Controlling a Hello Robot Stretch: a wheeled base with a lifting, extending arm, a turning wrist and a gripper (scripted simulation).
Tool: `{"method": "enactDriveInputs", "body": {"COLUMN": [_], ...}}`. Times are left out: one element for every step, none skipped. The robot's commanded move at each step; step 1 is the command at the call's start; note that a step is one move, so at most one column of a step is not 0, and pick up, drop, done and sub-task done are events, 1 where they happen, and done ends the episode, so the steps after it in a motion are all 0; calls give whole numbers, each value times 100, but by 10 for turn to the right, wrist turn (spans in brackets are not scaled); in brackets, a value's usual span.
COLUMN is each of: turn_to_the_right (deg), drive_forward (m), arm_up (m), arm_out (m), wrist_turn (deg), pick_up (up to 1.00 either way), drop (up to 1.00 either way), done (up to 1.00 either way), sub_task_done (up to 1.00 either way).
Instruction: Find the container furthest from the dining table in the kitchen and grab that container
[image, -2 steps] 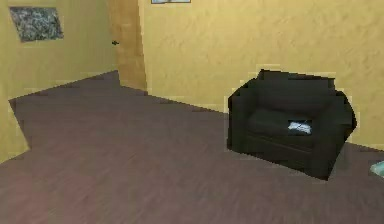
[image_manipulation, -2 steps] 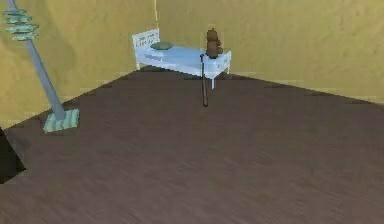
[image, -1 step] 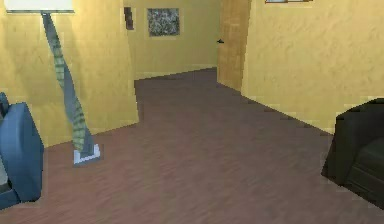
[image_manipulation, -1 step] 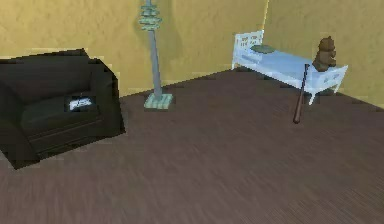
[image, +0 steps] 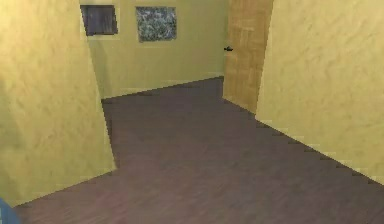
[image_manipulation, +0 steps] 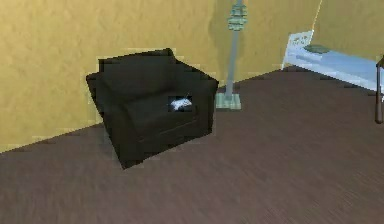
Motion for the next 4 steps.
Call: {"method": "enactDriveInputs", "body": {"turn_to_the_right": [0, 0, 0, 0], "drive_forward": [100, 100, 100, 95], "arm_up": [0, 0, 0, 0], "arm_out": [0, 0, 0, 0], "wrist_turn": [0, 0, 0, 0], "pick_up": [0, 0, 0, 0], "drop": [0, 0, 0, 0], "done": [0, 0, 0, 0], "sub_task_done": [0, 0, 0, 0]}}
